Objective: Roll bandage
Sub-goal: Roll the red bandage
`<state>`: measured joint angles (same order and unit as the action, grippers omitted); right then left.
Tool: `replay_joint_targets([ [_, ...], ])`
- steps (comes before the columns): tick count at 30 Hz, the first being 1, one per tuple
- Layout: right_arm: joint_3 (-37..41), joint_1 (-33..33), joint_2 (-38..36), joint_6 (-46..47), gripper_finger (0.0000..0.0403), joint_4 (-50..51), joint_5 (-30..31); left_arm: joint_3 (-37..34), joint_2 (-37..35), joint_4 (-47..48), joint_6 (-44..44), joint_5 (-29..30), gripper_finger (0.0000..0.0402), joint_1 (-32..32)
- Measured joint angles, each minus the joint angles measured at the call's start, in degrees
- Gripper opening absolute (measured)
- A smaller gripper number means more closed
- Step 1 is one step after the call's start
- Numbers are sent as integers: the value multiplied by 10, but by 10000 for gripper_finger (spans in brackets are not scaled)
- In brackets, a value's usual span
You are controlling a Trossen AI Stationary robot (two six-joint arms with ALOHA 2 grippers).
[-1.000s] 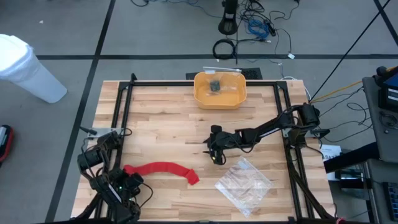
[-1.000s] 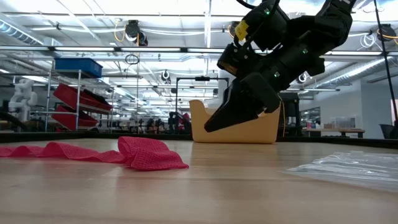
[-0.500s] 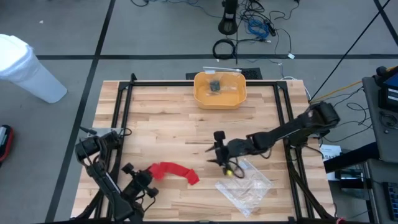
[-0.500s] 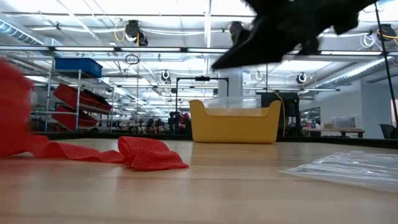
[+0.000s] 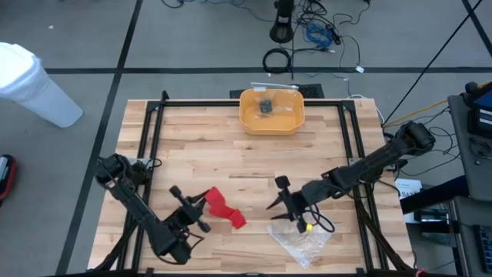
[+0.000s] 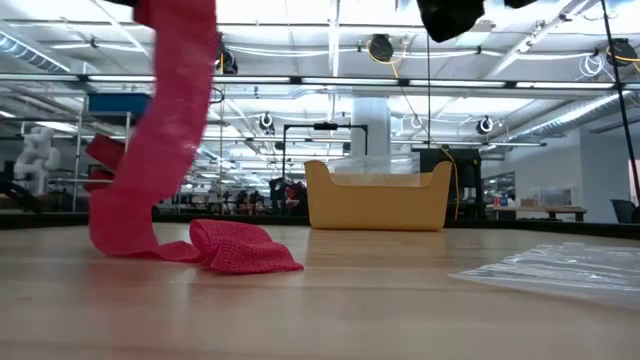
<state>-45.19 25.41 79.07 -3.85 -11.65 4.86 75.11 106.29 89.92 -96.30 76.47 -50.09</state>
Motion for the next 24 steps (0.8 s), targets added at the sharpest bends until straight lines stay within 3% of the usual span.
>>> replay_joint_targets([
  [5,0,24,0,-5,137,-9,-22,0,-33,0,31,9,13,34],
  [11,0,24,14,-85,137,13,-20,0,-100,-3,120,19,13,71],
  [15,0,15,22,-114,137,-8,13,0,-152,-43,203,21,13,89],
  [19,0,3,23,-91,137,-11,35,0,-195,-131,343,17,13,102],
  [24,0,7,23,-92,137,-34,6,0,-239,-326,603,-98,13,134],
])
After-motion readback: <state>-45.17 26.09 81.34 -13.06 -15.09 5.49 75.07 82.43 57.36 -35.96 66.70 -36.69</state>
